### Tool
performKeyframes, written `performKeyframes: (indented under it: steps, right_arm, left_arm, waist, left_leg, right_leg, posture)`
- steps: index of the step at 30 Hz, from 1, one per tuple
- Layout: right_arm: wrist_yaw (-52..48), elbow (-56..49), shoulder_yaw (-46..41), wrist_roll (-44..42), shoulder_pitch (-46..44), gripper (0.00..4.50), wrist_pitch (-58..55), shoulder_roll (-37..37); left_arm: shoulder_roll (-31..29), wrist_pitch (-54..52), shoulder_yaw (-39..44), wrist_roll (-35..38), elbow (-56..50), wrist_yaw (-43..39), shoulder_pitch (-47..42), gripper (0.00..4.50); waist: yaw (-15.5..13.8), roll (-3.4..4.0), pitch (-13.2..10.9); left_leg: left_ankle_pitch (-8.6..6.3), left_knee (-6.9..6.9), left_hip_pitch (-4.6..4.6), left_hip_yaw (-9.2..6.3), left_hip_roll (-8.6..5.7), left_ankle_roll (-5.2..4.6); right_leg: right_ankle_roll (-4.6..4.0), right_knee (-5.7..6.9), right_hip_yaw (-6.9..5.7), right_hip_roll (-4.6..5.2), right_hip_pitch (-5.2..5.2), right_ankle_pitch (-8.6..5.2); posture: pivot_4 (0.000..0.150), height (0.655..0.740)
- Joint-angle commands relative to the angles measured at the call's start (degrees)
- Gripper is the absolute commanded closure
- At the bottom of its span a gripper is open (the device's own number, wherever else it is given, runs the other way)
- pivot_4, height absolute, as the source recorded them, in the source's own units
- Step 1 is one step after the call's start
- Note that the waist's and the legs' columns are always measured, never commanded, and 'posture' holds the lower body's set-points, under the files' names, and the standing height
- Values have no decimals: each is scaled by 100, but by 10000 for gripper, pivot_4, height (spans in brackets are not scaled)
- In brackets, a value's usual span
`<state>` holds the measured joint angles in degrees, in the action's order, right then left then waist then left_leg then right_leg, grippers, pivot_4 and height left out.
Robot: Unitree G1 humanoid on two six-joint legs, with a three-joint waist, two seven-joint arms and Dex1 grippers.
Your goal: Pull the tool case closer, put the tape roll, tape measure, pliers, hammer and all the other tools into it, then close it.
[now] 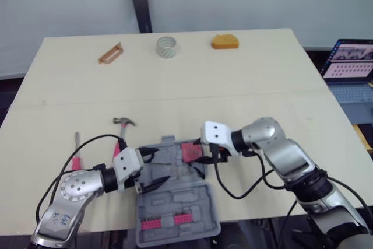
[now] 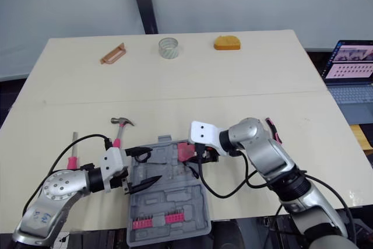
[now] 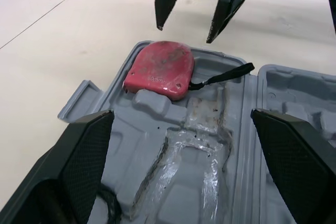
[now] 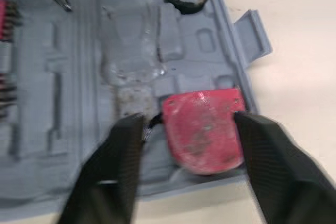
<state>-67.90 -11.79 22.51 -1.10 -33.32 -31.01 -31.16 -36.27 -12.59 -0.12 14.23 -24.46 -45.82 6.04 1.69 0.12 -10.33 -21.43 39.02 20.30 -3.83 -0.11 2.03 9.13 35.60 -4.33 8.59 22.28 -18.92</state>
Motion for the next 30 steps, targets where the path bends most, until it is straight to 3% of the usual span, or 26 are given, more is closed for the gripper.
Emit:
performKeyframes:
  steps: [1,8,12,13,23,26,30]
  right_arm:
    - [348,243,-347,-337,68,23870,478,352]
    - [560,851,-289,-252,188,23870,1032,517]
    - [546,954,-246,-226,269,42960,1202,462]
    - [566,977,-254,-223,284,44614,1218,469]
    - [682,968,-250,-252,362,44614,1212,563]
    - [661,950,-263,-284,382,35958,1108,542]
    - [684,939,-277,-265,374,15919,1134,534]
  left_arm:
    - [-10,43,53,94,-152,-15,-18,0]
    - [-49,82,93,92,-95,-56,-39,0]
    - [-71,84,104,96,-91,-75,-35,0]
    - [-82,85,110,96,-86,-85,-38,0]
    - [-90,122,103,95,-24,-145,-96,0]
    - [-80,120,90,86,-10,-148,-127,0]
    - [-74,112,75,80,-1,-142,-147,0]
  waist:
    - [-1,0,0]
    - [-25,0,0]
    - [-8,0,0]
    - [-7,0,0]
    - [-12,0,0]
    - [-9,0,0]
    - [-10,0,0]
  left_leg:
    - [0,-1,0,1,0,0]
    - [0,4,1,2,-3,0]
    - [0,-1,1,2,-2,0]
    - [0,-1,1,3,-2,0]
    - [0,3,1,4,-2,0]
    - [0,1,1,4,-2,0]
    - [0,2,1,4,-2,0]
  right_leg:
    - [0,1,0,0,1,0]
    - [0,2,1,3,0,0]
    - [0,3,1,2,4,0]
    - [0,3,1,2,5,0]
    - [0,3,1,2,3,0]
    - [0,4,1,2,4,0]
    - [0,4,1,2,4,0]
  posture:
    - [1500,7400]
    - [1500,7400]
    - [1500,7400]
    - [1500,7400]
    - [1500,7400]
    - [1500,7400]
    - [1500,7400]
